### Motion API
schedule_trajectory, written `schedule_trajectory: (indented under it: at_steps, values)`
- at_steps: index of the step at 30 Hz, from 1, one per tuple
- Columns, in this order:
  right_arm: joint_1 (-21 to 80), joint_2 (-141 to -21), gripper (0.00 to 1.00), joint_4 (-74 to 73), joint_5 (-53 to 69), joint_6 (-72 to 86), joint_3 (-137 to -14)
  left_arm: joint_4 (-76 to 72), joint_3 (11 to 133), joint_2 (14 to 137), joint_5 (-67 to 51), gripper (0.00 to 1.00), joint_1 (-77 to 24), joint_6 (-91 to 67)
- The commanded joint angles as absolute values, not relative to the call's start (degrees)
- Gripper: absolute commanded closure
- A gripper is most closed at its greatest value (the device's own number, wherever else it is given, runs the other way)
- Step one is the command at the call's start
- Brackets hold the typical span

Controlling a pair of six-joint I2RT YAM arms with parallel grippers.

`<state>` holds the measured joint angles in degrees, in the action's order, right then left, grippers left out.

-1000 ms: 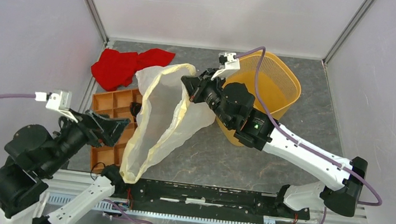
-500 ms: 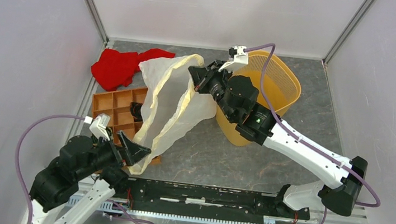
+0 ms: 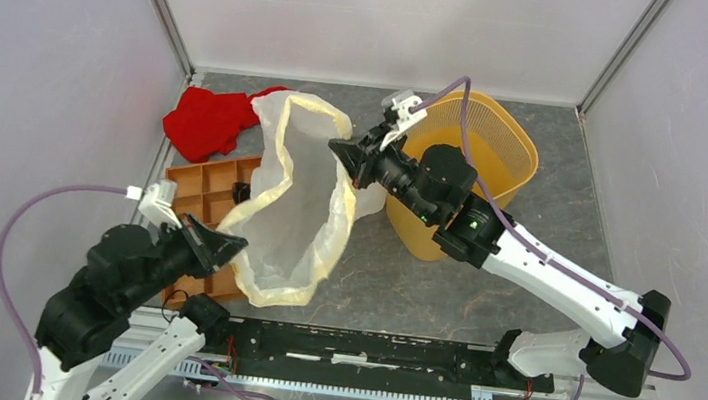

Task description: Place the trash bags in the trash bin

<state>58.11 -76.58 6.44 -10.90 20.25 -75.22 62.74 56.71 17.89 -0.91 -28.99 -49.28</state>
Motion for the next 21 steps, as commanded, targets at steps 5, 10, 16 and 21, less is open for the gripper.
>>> schedule_trajectory:
  at_steps: [5, 10, 16, 21]
  values:
    - [58.19, -67.37, 0.99, 1.18, 3.17, -4.77, -75.81, 48.15, 80.64, 32.86, -3.86, 0.98, -28.87, -32.15]
    - [58.21, -63.00, 0.99, -2.26, 0.35, -8.15, -80.72, 33.29, 95.26, 46.06, -18.30, 0.98, -28.83, -30.89]
    - [58.24, -58.70, 0.99, -2.22, -2.49, -10.45, -88.69, -0.49, 107.38, 63.36, -29.98, 0.98, -28.87, -49.64]
    - [58.27, -55.87, 1.00, 1.48, -12.32, -14.72, -91.48, -20.24, 123.72, 79.96, -30.37, 0.98, -29.20, -66.42]
